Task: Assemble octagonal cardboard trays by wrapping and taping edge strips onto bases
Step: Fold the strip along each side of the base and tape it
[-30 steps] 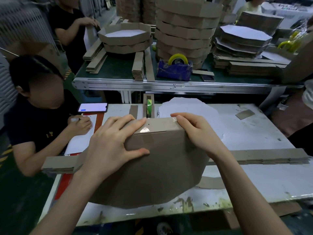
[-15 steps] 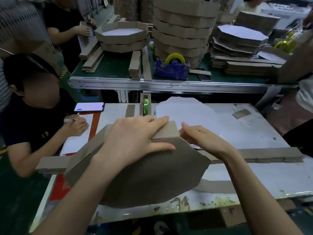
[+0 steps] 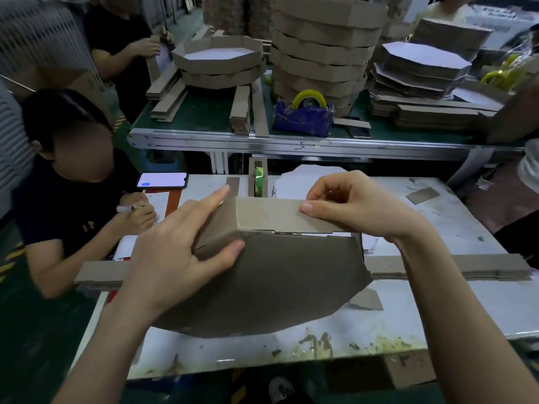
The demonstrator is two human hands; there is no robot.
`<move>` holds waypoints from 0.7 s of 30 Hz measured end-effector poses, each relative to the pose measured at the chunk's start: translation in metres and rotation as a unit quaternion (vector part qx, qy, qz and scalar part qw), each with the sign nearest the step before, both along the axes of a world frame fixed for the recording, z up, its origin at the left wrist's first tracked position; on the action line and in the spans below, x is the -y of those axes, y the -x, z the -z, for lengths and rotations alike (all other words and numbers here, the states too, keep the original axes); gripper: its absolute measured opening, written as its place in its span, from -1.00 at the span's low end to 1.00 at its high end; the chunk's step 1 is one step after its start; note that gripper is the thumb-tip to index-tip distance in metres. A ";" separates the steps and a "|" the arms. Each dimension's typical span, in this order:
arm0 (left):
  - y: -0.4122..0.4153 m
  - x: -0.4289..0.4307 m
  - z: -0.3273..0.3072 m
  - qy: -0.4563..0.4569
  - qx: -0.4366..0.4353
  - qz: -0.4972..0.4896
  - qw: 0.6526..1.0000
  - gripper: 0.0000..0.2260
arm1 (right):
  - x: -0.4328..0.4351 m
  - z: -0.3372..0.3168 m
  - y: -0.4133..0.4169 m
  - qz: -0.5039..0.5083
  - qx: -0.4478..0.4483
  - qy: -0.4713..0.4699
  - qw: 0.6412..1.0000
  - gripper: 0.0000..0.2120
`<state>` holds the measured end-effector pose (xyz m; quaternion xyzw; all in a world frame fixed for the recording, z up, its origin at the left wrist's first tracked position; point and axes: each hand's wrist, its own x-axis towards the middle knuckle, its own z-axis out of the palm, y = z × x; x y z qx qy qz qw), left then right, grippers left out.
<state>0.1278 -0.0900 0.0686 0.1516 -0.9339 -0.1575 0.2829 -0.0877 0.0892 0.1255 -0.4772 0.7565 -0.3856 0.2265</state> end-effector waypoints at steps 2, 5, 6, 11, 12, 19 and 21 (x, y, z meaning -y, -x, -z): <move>0.004 -0.003 -0.006 0.010 0.008 0.020 1.000 -0.32 | 0.005 0.002 -0.007 0.000 -0.005 0.004 1.000 -0.62; 0.014 -0.008 -0.014 0.032 0.029 0.046 0.998 -0.29 | 0.010 0.003 -0.015 0.009 -0.027 0.007 1.000 -0.60; 0.016 -0.007 -0.014 0.019 0.022 0.054 0.998 -0.31 | 0.010 0.002 -0.016 0.013 -0.032 0.011 0.999 -0.60; 0.020 -0.015 0.000 -0.039 -0.040 0.096 0.994 -0.36 | -0.003 -0.010 -0.015 0.017 -0.044 0.015 0.999 -0.61; 0.021 -0.017 0.005 -0.053 -0.042 0.099 0.993 -0.37 | -0.004 -0.011 -0.013 0.014 -0.049 0.003 0.999 -0.63; 0.034 -0.019 0.017 -0.066 -0.061 0.129 0.988 -0.44 | 0.002 -0.002 -0.015 0.015 -0.061 -0.041 0.997 -0.74; 0.037 -0.019 0.016 -0.071 -0.057 0.140 0.986 -0.43 | 0.002 -0.003 -0.013 0.018 -0.052 -0.045 0.997 -0.74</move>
